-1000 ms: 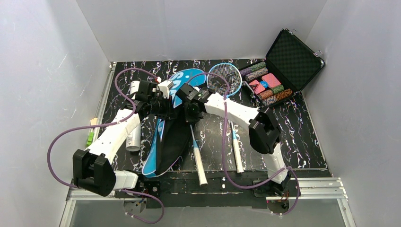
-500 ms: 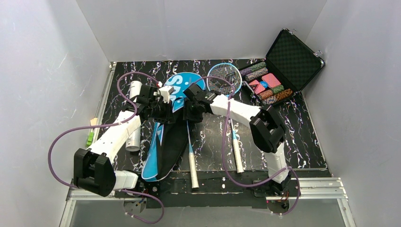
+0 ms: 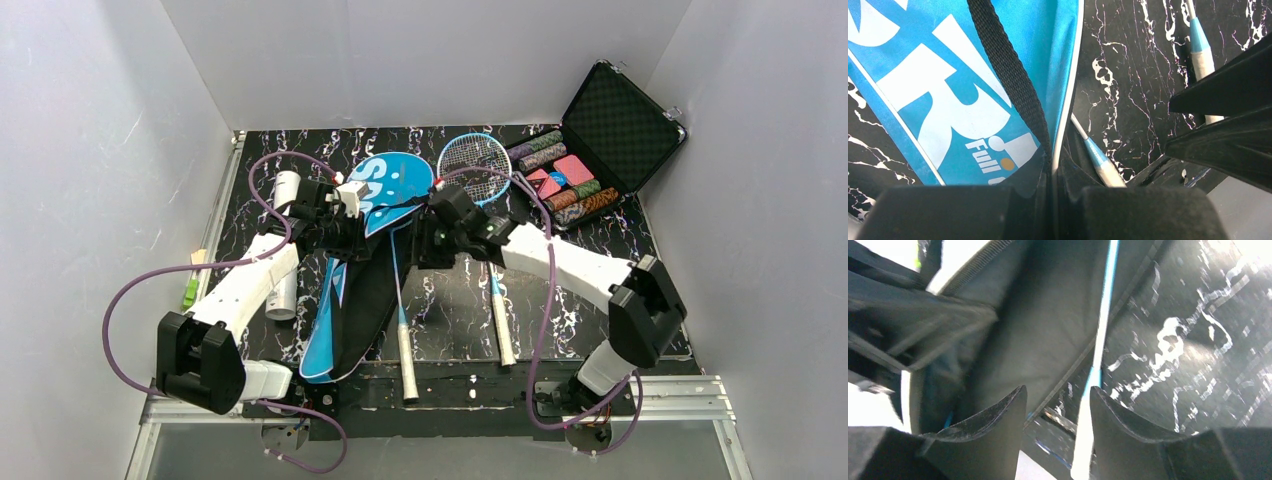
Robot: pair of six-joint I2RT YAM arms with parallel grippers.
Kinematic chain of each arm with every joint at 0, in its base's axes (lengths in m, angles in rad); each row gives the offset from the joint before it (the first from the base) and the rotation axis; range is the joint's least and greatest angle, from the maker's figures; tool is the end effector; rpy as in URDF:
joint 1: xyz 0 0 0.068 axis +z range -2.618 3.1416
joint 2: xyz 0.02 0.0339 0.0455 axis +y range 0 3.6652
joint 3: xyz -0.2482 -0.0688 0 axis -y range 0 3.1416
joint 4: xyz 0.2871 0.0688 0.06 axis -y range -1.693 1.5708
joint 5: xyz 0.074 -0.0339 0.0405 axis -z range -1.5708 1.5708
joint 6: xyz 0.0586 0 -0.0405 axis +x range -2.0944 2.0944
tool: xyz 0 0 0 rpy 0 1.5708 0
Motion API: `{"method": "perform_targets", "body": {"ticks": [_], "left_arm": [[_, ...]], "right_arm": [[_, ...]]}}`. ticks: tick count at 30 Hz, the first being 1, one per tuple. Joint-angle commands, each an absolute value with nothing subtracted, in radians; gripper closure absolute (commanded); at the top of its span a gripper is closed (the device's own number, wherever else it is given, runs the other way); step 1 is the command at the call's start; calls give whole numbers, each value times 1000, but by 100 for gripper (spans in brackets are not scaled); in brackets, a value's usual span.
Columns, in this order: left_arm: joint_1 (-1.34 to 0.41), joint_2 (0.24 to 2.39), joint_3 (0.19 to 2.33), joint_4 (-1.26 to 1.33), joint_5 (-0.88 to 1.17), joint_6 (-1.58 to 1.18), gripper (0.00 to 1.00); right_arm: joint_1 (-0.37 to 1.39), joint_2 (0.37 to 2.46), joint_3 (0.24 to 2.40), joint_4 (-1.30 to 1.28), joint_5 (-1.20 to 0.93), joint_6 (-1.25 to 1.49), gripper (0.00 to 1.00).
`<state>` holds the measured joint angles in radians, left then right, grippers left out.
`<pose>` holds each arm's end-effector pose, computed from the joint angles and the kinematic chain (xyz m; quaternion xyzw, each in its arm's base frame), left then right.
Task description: Pack up the badminton gear
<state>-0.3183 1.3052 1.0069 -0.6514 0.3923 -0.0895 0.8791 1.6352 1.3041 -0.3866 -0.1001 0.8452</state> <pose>0.2983 -0.1219 0.2218 0.1658 0.9210 -0.2424 0.2559 0.2676 0.3323 0.2376 -0.0361 0.9088 0.3434 0.2343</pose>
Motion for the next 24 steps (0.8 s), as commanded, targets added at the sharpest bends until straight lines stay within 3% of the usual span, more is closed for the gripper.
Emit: {"method": "perform_targets", "body": {"ticks": [1, 7, 12, 17, 21, 24], "left_arm": [[-324, 1295, 1004, -595, 403, -82, 100], [-325, 1324, 974, -585, 383, -45, 100], [-324, 1318, 931, -561, 379, -26, 100], [-324, 1293, 963, -565, 383, -31, 100], [-325, 1271, 1001, -577, 382, -38, 100], [-324, 1263, 1027, -596, 381, -42, 100]], "right_arm": [[906, 1566, 1120, -359, -103, 861, 43], [876, 1478, 983, -353, -32, 901, 43], [853, 1489, 1069, -501, 94, 855, 44], [693, 1464, 1106, -597, 233, 796, 43], [580, 1536, 1179, -629, 256, 715, 38], [519, 1630, 1244, -636, 228, 665, 28]]}}
